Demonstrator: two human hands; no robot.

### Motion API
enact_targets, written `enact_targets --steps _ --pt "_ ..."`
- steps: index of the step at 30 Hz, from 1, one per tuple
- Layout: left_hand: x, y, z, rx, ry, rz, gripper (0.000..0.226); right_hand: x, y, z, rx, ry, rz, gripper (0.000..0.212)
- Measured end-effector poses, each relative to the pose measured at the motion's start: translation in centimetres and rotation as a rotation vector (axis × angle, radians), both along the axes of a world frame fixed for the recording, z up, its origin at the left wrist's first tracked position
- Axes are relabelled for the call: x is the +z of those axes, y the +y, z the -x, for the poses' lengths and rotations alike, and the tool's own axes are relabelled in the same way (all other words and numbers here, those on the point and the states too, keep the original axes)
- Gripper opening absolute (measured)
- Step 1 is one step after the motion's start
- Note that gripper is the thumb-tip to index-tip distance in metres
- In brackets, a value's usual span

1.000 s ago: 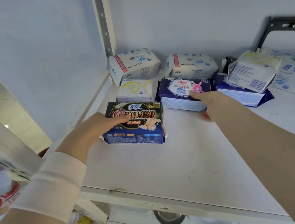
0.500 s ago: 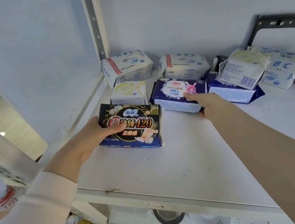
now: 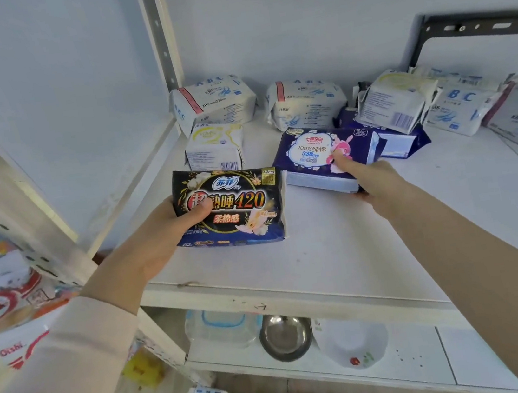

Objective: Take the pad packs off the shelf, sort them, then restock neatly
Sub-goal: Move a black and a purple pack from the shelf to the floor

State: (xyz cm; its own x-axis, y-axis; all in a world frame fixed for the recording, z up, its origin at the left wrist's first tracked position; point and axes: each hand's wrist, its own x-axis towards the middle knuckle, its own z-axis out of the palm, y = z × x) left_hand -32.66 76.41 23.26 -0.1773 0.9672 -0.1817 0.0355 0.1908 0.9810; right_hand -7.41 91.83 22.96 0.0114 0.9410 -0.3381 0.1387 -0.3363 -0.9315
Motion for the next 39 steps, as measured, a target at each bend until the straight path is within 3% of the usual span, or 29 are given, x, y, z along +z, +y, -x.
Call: enact_targets --steps 6,12,16,17,21,24,27,32,35,39 --pt "1.1 -4.1 -3.8 0.030 -0.021 -0.020 0.045 0.6 -4.0 -3.6 0.026 0.017 -0.070 0.066" --pt "0.9 -9.4 -9.1 0.136 0.044 0.025 0.062 0.3 -8.9 -8.8 0.063 0.111 -0.140 0.058" --pt "-0.6 -12.7 -13.6 0.120 0.006 0.019 0.027 -0.5 -12.5 -12.4 0.056 0.101 -0.143 0.064" --pt "-0.8 -13.5 -14.6 0.103 0.003 0.027 0.029 -0.7 -13.5 -13.3 0.059 0.096 -0.148 0.063" --pt "-1.6 -16.6 -17.0 0.087 -0.005 0.028 0.055 -0.9 -17.5 -16.2 0.085 0.086 -0.190 0.050" --pt "-2.0 -18.5 -17.9 0.086 -0.027 0.027 0.063 -0.6 -20.4 -17.6 0.091 0.106 -0.215 0.042" --pt "-2.4 -20.4 -18.6 0.053 -0.038 0.018 0.058 -0.9 -23.3 -18.8 0.044 0.092 -0.193 0.042" --pt "-3.6 -24.2 -18.8 -0.019 -0.055 0.010 0.043 -2.3 -28.7 -19.6 0.023 0.169 -0.163 0.018" --pt "-4.9 -26.5 -18.7 -0.055 -0.055 0.012 0.038 -3.9 -32.0 -20.2 -0.039 0.210 -0.141 0.014" --pt "-6.5 -28.8 -18.7 -0.090 -0.040 0.051 0.054 -6.0 -35.3 -21.1 -0.115 0.213 -0.111 0.009"
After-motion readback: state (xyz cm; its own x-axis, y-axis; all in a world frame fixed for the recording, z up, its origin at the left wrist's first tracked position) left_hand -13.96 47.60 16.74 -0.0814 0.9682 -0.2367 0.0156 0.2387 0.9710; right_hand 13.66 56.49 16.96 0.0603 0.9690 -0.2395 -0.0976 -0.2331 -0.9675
